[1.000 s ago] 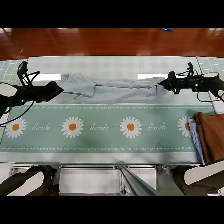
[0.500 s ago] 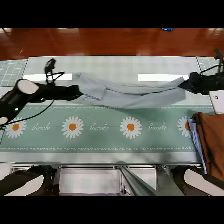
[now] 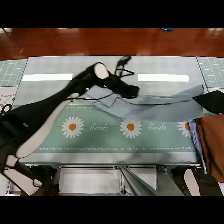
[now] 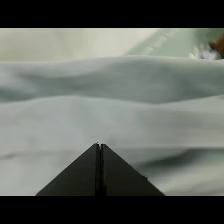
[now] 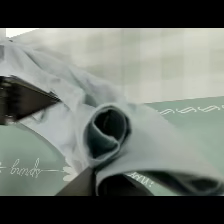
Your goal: Fold the shirts.
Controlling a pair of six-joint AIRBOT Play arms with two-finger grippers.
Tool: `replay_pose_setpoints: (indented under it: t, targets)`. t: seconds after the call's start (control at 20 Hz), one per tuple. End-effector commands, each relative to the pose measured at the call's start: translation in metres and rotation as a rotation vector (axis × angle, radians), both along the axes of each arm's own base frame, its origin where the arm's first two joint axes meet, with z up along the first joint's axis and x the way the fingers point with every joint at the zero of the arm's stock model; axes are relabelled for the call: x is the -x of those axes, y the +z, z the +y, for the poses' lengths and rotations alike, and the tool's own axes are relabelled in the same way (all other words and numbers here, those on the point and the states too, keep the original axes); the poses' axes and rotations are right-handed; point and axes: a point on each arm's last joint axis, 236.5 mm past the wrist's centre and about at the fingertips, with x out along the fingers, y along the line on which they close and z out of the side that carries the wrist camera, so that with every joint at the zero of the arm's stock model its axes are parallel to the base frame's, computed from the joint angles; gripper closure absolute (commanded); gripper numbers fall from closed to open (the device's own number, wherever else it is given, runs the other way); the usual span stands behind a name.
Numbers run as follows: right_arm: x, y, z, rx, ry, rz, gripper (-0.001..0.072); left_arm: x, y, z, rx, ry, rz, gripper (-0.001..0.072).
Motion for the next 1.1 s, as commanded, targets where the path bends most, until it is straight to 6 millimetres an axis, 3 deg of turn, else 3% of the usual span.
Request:
replay_pose_setpoints:
  t: [0.0,0.15,0.25,0.35,0.5,0.65,0.75,0.9,1.05]
  targets:
    - [0.019,0.012,0.010,-0.007,-0.008,-0.028,0.0676,0.060,-0.031,-0.059,-0.037,-0.150,0.101,0.0689]
    - [0.017,0.014,0.010,-0.013,-0.010,-0.039,0.0676,0.116,-0.057,-0.071,-0.103,-0.262,0.184,0.0689]
    - [0.016,0.015,0.010,-0.013,-0.015,-0.045,0.0677,0.134,-0.063,-0.078,-0.115,-0.300,0.189,0.0689]
    - [0.015,0.013,0.010,-0.017,-0.014,-0.038,0.0676,0.132,-0.057,-0.078,-0.104,-0.305,0.176,0.0689]
    - [0.007,0.012,0.019,-0.087,0.011,-0.017,0.0676,0.086,-0.026,-0.054,-0.068,-0.225,0.144,0.0689]
    - [-0.013,0.023,0.040,-0.222,0.078,-0.044,0.0677,0.017,0.025,0.011,-0.062,-0.096,0.053,0.0688]
    - [-0.034,0.025,0.058,-0.277,0.118,-0.054,0.0676,-0.013,0.061,0.064,-0.063,-0.016,-0.036,0.0688]
    - [-0.069,0.020,0.111,-0.312,0.232,-0.044,0.0676,-0.024,0.096,0.141,-0.064,0.091,-0.112,0.0688]
    - [-0.102,0.004,0.183,-0.344,0.349,-0.003,0.0676,-0.015,0.106,0.210,-0.073,0.219,-0.143,0.0688]
